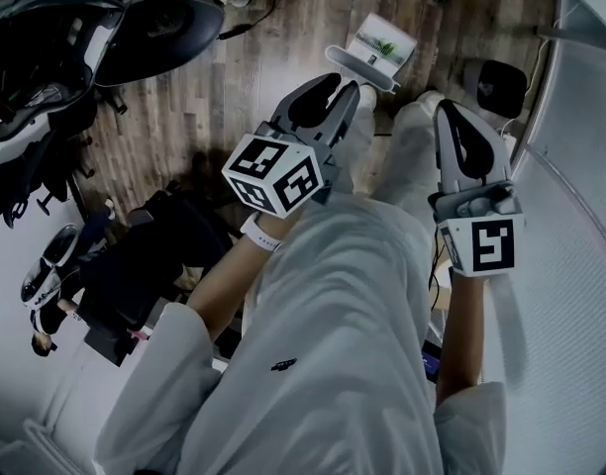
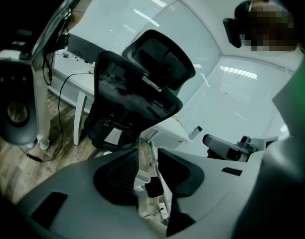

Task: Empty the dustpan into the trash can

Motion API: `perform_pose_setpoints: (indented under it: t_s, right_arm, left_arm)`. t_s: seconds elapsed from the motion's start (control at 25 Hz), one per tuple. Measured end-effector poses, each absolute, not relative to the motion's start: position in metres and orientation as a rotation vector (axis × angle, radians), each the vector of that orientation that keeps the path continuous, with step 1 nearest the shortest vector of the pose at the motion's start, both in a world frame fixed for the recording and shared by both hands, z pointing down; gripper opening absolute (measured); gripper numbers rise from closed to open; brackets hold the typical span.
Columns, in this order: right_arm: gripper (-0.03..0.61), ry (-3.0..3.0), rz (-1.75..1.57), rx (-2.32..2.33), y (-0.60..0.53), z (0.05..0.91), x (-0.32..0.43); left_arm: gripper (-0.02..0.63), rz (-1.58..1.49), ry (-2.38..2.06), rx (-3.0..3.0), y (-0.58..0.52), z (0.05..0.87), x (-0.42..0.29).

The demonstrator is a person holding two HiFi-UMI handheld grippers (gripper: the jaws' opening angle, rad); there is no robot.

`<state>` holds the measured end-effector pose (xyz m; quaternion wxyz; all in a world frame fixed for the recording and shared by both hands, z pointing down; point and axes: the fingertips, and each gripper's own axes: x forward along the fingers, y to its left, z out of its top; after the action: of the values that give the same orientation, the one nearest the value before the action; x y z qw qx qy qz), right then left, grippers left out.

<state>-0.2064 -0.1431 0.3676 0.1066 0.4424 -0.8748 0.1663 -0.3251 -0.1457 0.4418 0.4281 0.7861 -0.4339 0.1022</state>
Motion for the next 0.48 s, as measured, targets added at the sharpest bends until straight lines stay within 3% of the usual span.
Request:
perform_pose_setpoints:
  t_s: [0.2, 0.32, 0.48]
  right_arm:
    - [0.008, -2.591, 0.523, 1.264, -0.153, 0.394, -0.208]
    - [0.092, -2.645, 0.575, 1.201, -0.159, 0.405, -0.215]
    - [0.123, -2.711, 0.643, 1.177, -0.159, 0.415, -0.217]
  left_arm:
    - [0.149, 0.191, -1.096, 1.795, -0.151, 0.479, -0.331]
    - [0.155, 0.183, -1.091, 1.748, -0.158, 0.496, -0.329]
    - [0.184, 0.185, -1.052, 1.718, -0.157, 0.513, -0.318]
